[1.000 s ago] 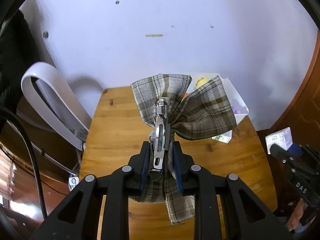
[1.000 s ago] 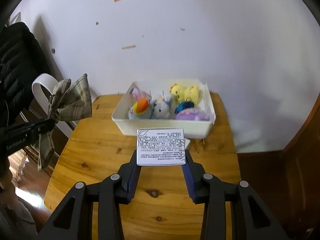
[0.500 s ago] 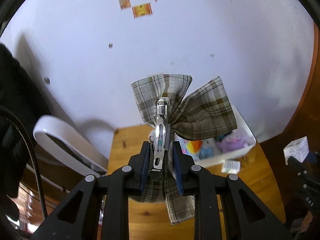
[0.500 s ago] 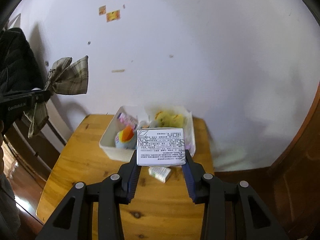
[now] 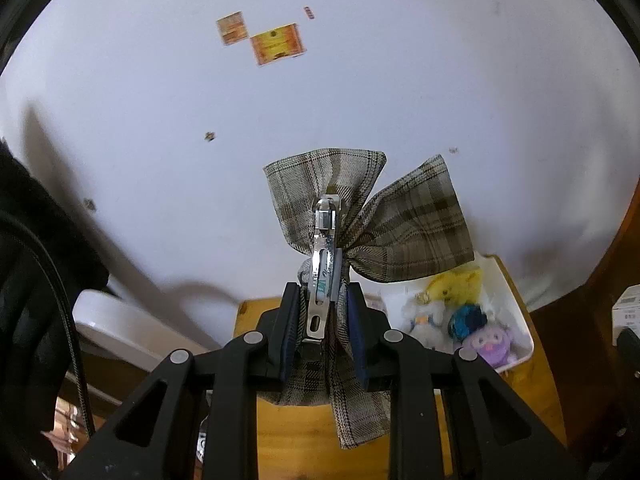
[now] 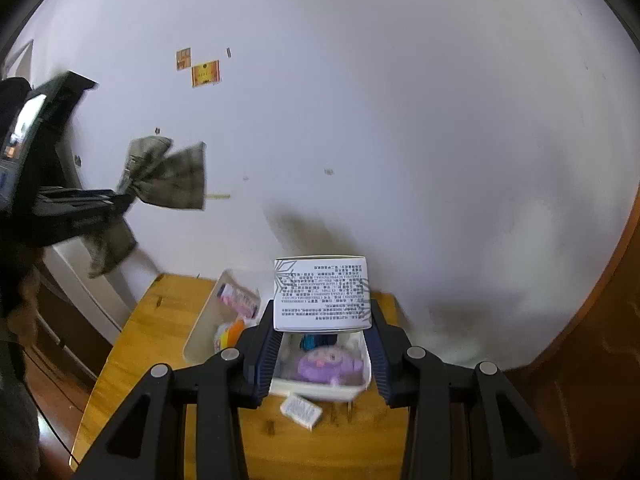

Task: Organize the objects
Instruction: 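Lift the bow and box and carry both over the white tray, then open both grippers to drop the bow and box into the tray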

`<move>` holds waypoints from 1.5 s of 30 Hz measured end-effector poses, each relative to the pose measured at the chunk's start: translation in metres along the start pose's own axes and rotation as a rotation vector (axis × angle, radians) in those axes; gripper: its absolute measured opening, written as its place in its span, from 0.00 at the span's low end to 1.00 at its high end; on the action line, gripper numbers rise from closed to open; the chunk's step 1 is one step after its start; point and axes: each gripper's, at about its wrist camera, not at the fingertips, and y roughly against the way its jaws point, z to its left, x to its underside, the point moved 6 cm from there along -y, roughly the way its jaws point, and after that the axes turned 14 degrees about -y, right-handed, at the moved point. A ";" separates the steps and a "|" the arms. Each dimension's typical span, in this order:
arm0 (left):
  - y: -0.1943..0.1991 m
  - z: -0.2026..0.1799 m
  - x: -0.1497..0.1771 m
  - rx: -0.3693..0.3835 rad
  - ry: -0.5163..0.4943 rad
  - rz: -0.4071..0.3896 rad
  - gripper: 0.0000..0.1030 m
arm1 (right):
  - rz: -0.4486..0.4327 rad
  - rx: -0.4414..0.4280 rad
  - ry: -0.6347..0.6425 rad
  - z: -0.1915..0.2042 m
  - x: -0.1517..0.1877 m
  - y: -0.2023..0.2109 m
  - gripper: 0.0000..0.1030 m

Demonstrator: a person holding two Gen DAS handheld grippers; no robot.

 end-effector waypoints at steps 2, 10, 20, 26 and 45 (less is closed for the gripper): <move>-0.011 -0.003 -0.009 -0.020 -0.013 -0.009 0.27 | -0.005 -0.008 -0.002 0.003 -0.009 -0.005 0.40; -0.077 -0.017 -0.015 -0.103 -0.056 0.049 0.26 | 0.024 -0.016 -0.024 0.009 -0.024 -0.052 0.40; -0.128 -0.052 0.004 -0.031 -0.100 0.100 0.26 | 0.123 0.019 -0.033 0.007 -0.004 -0.119 0.40; -0.144 -0.063 0.015 0.046 -0.083 0.140 0.26 | 0.176 0.026 -0.032 0.007 0.011 -0.147 0.40; -0.142 -0.058 0.051 0.232 0.045 0.184 0.58 | 0.258 -0.016 0.033 0.024 0.036 -0.174 0.60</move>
